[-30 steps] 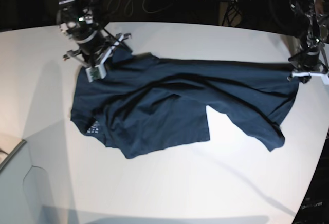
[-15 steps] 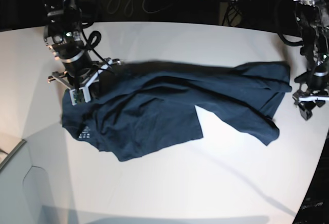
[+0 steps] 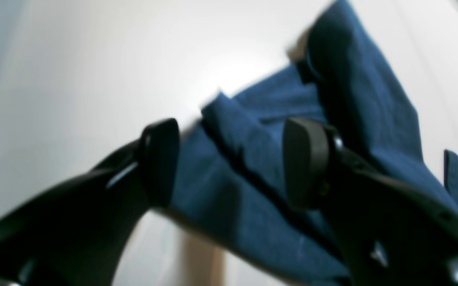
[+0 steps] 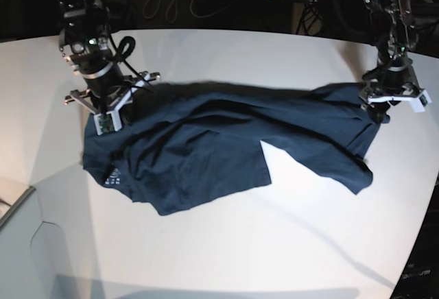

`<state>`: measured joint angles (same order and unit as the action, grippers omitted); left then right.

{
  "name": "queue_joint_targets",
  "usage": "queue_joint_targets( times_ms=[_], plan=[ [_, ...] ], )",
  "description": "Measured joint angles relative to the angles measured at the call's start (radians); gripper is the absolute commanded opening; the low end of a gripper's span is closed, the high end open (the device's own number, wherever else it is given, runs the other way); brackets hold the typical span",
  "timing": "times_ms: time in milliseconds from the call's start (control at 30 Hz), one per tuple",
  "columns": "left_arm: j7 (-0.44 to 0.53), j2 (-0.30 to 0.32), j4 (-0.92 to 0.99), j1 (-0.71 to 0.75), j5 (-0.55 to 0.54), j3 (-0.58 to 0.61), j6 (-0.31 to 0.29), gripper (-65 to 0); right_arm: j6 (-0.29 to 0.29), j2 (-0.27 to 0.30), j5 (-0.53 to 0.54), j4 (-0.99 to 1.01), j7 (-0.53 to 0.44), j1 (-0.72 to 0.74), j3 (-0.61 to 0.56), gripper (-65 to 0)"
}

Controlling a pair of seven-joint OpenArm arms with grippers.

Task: Layout the t-shirt on the table in an organized manner, then fold the t-shirt properly
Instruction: 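Adjust the left gripper's grip on the shirt edge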

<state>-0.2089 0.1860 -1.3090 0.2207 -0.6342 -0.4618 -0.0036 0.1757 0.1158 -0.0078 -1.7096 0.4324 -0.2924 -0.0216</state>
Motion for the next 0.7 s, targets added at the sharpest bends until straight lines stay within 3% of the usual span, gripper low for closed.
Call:
queue_joint_targets(
  times_ms=[300, 700],
  plan=[
    [0.000, 0.010, 0.073, -0.050, 0.000, 0.001, 0.007, -25.6, 0.000, 0.000, 0.000, 0.000, 0.000, -0.007, -0.003, -65.0],
    [0.003, -0.003, 0.032, -0.024, -0.003, 0.095, 0.004, -25.6, 0.000, 0.000, 0.000, 0.000, 0.000, -0.008, -0.004, -65.0]
  ],
)
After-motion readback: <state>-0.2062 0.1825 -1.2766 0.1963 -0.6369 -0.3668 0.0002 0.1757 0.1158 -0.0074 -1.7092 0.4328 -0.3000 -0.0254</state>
